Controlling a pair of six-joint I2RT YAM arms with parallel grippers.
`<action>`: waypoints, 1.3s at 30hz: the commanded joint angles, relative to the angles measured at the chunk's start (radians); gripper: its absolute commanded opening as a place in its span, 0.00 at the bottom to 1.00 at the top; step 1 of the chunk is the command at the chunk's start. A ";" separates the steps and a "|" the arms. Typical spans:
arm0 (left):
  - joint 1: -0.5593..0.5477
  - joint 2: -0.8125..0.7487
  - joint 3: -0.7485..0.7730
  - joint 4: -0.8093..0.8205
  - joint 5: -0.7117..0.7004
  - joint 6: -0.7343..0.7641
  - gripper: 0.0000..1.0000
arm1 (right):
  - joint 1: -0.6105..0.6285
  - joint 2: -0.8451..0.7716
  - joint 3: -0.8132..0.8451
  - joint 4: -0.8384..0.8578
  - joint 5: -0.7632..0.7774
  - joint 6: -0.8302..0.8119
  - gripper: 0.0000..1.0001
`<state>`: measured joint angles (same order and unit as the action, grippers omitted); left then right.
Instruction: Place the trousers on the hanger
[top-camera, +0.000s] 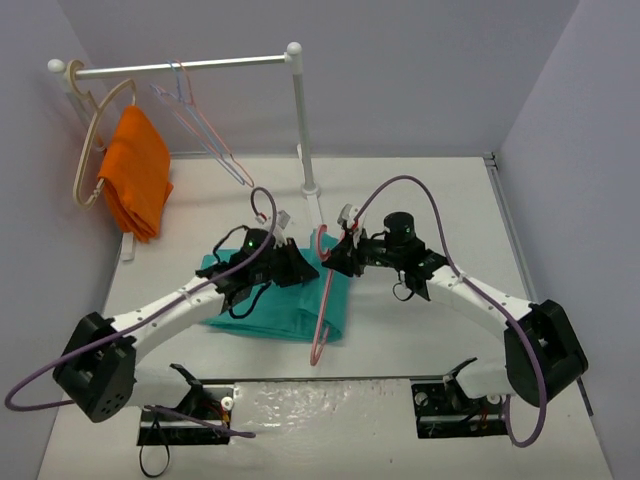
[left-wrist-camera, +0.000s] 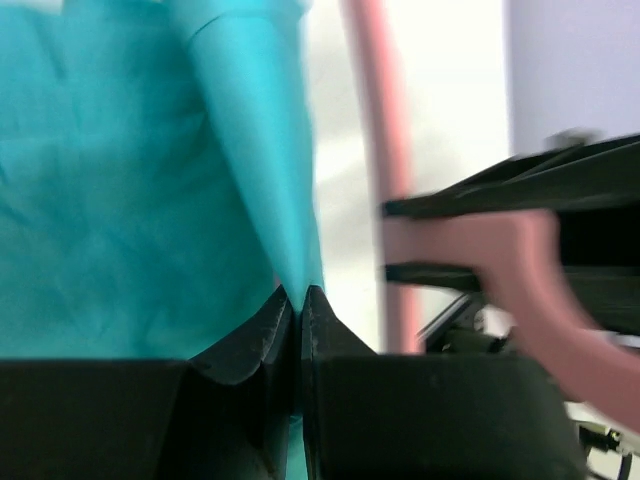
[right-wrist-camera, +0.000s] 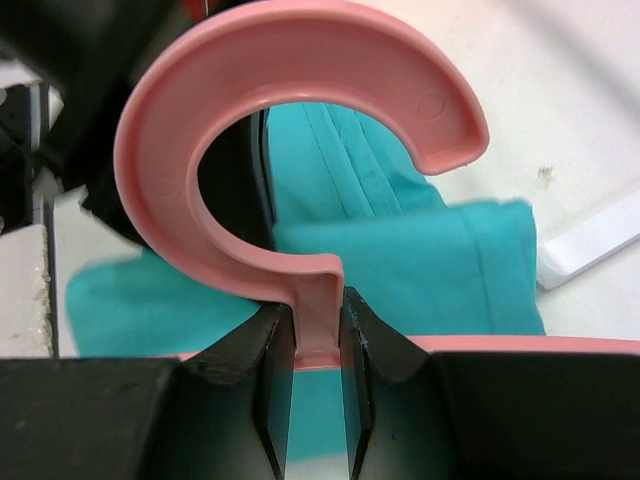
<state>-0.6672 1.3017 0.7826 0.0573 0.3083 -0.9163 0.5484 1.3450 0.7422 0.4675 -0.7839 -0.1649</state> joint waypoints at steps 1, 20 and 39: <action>0.043 -0.134 0.241 -0.272 -0.054 0.081 0.00 | -0.006 -0.113 0.020 0.096 -0.070 0.044 0.00; 0.045 -0.032 1.075 -0.806 -0.088 0.238 0.00 | -0.006 -0.173 0.125 0.100 -0.122 0.074 0.00; 0.350 -0.183 0.589 -0.669 0.040 0.281 0.00 | -0.027 -0.238 0.298 -0.150 -0.089 -0.028 0.00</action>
<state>-0.4244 1.1578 1.4291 -0.7416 0.2560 -0.6720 0.5372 1.1588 0.9425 0.2761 -0.8643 -0.1562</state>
